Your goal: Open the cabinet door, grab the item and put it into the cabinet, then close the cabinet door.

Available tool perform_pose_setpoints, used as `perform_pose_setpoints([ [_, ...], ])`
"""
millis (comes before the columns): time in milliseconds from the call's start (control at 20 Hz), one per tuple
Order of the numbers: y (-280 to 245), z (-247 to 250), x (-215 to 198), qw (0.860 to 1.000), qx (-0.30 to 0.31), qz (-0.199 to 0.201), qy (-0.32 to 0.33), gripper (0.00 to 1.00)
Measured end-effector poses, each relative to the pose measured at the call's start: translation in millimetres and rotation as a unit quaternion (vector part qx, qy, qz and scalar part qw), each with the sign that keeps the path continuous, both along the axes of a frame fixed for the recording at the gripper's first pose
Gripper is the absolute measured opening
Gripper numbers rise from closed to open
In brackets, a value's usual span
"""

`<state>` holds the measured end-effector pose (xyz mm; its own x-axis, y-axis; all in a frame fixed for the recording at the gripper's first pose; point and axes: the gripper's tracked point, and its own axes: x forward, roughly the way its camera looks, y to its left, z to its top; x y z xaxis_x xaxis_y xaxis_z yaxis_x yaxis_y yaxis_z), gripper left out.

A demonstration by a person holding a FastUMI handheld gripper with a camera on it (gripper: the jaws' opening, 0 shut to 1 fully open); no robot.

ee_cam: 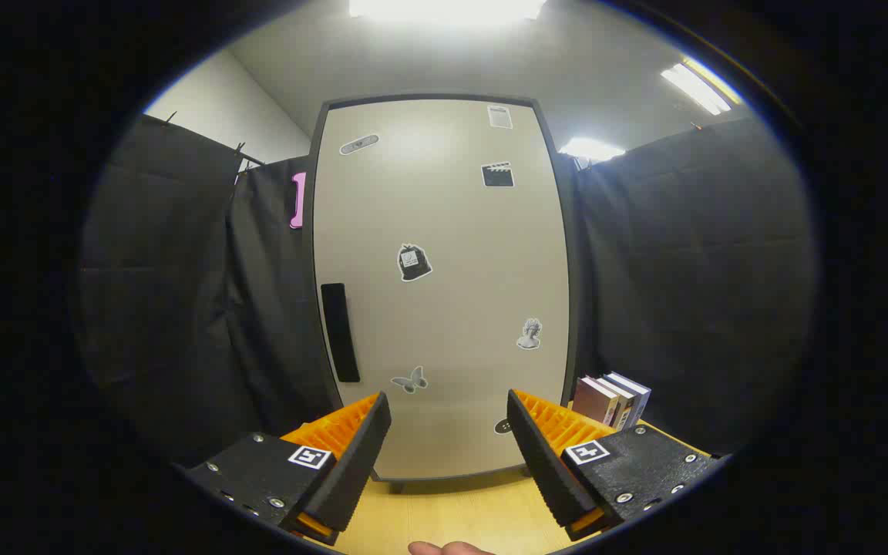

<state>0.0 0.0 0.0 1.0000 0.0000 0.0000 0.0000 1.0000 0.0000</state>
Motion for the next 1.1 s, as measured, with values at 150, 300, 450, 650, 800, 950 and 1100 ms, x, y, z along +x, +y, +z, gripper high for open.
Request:
perform_pose_setpoints([
  [150,3.9,-0.5,-0.7,1.0,-0.005,-0.001,-0.002,0.94],
  [300,10.7,6.4,-2.0,1.0,-0.007,0.006,-0.01,0.94],
  [450,14.5,8.0,-0.6,1.0,-0.008,0.015,-0.014,0.94],
  [650,12.4,8.5,1.5,1.0,-0.005,0.019,-0.015,0.94],
  [800,11.3,11.0,1.7,1.0,-0.006,0.02,-0.018,0.94],
  [950,10.7,10.3,2.1,1.0,-0.007,0.023,-0.017,0.94],
  [1100,7.7,13.9,2.6,0.999,-0.014,0.022,-0.021,0.94],
])
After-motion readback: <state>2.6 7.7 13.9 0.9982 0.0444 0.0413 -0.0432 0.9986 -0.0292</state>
